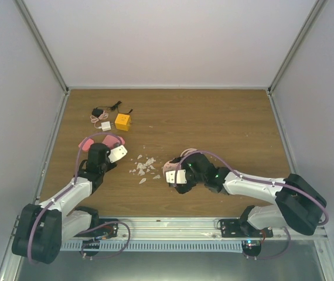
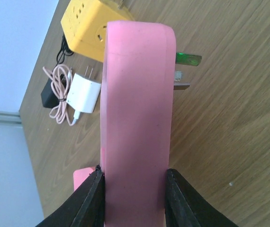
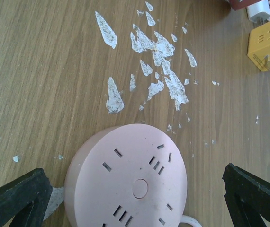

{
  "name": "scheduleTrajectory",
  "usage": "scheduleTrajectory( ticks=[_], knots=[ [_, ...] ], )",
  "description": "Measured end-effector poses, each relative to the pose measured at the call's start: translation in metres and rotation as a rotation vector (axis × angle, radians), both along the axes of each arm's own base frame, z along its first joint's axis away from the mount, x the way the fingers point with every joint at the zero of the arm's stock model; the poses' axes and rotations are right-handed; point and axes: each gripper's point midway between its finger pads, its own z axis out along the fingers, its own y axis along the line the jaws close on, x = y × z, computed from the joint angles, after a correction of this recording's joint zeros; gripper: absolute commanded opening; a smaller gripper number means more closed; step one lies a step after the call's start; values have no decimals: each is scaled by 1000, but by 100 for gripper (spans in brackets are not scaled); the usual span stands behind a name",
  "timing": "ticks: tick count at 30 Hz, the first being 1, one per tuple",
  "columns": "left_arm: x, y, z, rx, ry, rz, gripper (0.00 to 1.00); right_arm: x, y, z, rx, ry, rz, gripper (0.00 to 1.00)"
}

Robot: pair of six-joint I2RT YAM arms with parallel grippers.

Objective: Pull the plug off the socket

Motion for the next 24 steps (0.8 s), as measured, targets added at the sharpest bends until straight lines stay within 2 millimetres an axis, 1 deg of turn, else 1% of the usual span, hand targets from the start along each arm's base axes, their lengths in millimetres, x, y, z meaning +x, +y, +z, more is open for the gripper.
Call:
scheduleTrajectory(
  ticks=[2,9,16,20,22,24],
  knots=[
    [-1,4,-4,29,-19,2,6,0,0,-1,0,6,-4,100],
    [1,8,-10,77,-54,-4,27,2,2,-7,-18,37,-18,100],
    [1,7,-11,72,-58,-9,35,2,3,-11,-39,58,-15,100],
    [2,5,-15,61,-50,-15,42,1,4,-14,-55,74,-11,100],
    [0,3,-20,51,-34,-24,46,2,5,-14,-57,78,-10,100],
    [-3,1,-26,46,-16,-37,52,1,5,-14,-56,80,-7,100]
  ],
)
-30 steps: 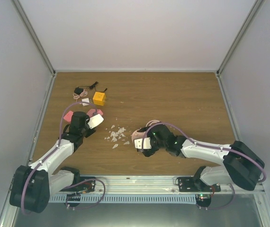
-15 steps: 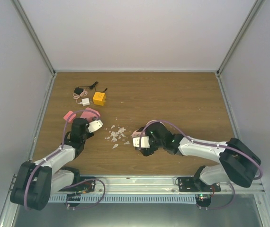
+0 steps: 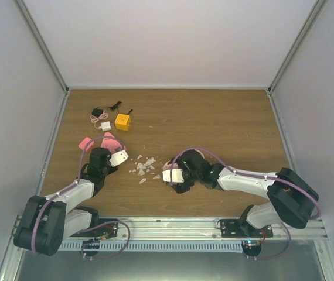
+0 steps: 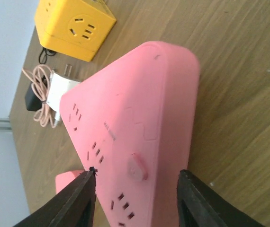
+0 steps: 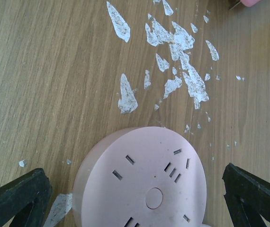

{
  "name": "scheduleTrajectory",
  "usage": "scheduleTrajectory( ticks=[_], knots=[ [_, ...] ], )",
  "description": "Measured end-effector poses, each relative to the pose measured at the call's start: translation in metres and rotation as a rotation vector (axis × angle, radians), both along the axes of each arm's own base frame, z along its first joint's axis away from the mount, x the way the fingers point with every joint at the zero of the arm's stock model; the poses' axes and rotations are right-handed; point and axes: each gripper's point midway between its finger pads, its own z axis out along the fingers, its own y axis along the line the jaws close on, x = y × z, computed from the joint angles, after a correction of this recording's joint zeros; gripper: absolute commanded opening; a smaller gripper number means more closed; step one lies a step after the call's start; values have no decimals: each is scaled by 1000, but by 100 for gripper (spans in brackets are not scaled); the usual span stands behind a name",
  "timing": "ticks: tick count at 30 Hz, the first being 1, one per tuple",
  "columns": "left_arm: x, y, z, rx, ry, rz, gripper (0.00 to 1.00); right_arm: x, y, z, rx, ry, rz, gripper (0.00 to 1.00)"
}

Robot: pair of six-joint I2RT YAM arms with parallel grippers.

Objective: Pull the plug off the socket

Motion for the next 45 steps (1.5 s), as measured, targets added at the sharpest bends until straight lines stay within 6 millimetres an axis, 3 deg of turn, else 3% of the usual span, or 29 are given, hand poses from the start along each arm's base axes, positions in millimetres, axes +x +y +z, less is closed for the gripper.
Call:
scheduleTrajectory(
  ticks=[6,9,10,19,28,36,45],
  knots=[
    [-7,-5,-9,-19,45,-26,76,-1,1,-1,1,8,7,100],
    [-13,-9,-11,-51,75,-37,97,-2,1,-4,-10,20,11,100],
    [-15,-12,-10,-62,84,-45,99,-2,2,-4,-14,26,13,99],
    [-6,-44,49,-272,88,-109,99,-1,11,-16,-59,93,31,99],
    [-7,-55,64,-371,129,-111,99,8,15,-36,-105,166,24,98],
    [-6,-60,75,-413,135,-112,99,57,2,-36,-62,202,-81,96],
    [-4,-62,83,-434,132,-106,99,150,-51,-37,16,178,-337,95]
  ],
)
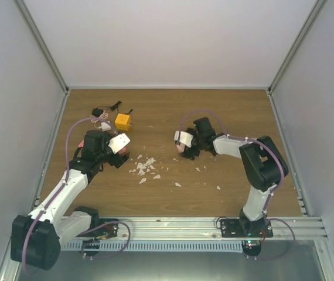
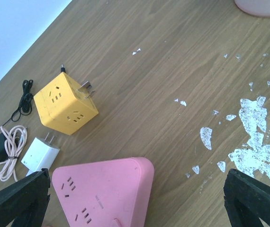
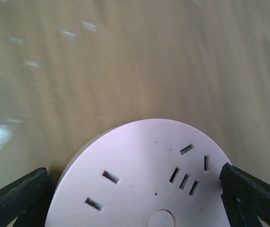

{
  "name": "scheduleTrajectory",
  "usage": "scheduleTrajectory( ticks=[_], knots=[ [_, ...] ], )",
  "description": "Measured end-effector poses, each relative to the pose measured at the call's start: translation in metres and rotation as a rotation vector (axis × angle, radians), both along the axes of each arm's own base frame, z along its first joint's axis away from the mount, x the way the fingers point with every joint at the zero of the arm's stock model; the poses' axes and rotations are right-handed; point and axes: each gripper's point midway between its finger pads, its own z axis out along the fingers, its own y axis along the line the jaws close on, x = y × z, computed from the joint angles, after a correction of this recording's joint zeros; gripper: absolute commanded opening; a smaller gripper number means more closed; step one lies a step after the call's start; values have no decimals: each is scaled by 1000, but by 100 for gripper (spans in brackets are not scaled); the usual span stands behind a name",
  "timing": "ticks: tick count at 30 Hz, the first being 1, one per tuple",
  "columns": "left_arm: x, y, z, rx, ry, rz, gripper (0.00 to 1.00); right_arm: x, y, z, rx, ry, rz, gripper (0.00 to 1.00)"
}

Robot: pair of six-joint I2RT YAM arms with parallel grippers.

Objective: Pull the plug off the socket

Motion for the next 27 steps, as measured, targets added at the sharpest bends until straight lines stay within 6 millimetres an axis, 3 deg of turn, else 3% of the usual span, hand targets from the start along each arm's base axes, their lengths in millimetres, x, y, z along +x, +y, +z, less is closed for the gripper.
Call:
scheduleTrajectory(
  ticks=[8,16,27],
  knots=[
    [3,-1,8,-15,-12,5,99,80,-70,2,27,0,-306,92],
    [5,-2,13,-19,-22,7,99,98,-126,1,23,24,-445,91],
    [5,-2,13,-21,-19,8,99,120,-246,2,33,65,-737,92]
  ],
)
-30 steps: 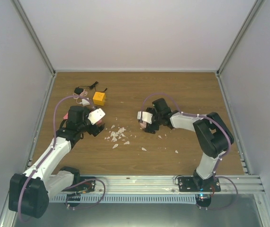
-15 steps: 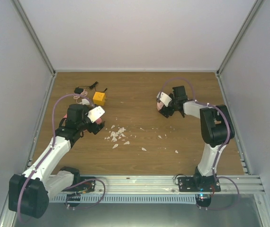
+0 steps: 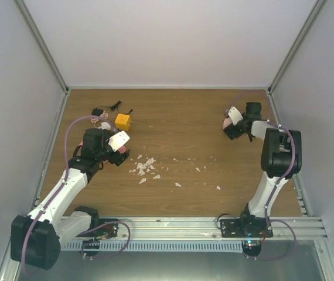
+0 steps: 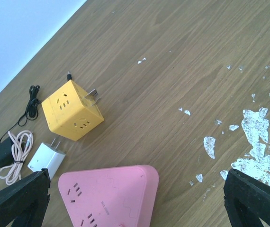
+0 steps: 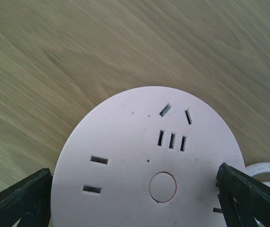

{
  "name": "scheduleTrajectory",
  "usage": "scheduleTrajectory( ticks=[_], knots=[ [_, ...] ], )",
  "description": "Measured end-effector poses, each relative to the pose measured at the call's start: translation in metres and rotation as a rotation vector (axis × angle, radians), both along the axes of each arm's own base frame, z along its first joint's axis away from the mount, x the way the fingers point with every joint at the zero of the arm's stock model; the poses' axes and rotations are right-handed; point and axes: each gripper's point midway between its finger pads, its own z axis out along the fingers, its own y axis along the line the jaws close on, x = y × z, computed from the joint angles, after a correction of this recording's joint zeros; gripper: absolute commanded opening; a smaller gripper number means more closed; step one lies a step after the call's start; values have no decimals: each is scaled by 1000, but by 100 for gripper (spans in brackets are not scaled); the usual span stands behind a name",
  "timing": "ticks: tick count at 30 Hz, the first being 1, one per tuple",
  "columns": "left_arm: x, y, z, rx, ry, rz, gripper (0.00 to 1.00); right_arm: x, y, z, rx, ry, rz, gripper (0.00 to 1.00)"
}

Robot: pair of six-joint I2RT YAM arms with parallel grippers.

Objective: Pull the plug off the socket

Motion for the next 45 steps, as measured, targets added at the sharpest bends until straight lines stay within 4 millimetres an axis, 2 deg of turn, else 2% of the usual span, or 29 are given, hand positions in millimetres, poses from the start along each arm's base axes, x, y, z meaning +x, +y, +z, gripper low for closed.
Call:
scheduleTrajectory(
  ticks=[4,8,13,16,19,21,25,28,31,36,38,42,45],
  knots=[
    [0,0,0,0,-1,0,99,-2,-24,-1,-6,5,-44,93],
    [0,0,-1,0,5,0,99,-3,-40,0,-2,13,-80,98],
    [4,-3,-7,-14,40,-2,99,-9,-43,5,35,50,-105,100],
    [9,-7,-2,-34,57,-2,99,-14,-41,14,77,86,-116,100],
    [17,-12,8,-67,69,-3,99,-6,-36,41,118,66,-108,100],
    [25,-17,18,-100,85,-7,99,2,-32,69,144,21,-95,100],
    [45,-20,35,-163,125,-6,99,14,-23,140,196,-99,-58,100],
    [64,-17,51,-241,166,0,99,13,-14,192,238,-190,-26,100],
    [86,-4,73,-331,195,25,99,1,0,239,296,-267,11,99],
    [120,40,108,-473,182,107,99,-24,20,274,397,-316,64,100],
    [124,58,112,-508,179,147,99,-41,30,278,452,-319,84,100],
    [124,92,110,-548,179,236,99,-73,46,269,537,-305,111,100],
    [117,105,97,-556,188,277,99,-94,54,255,570,-287,125,100]
  ],
)
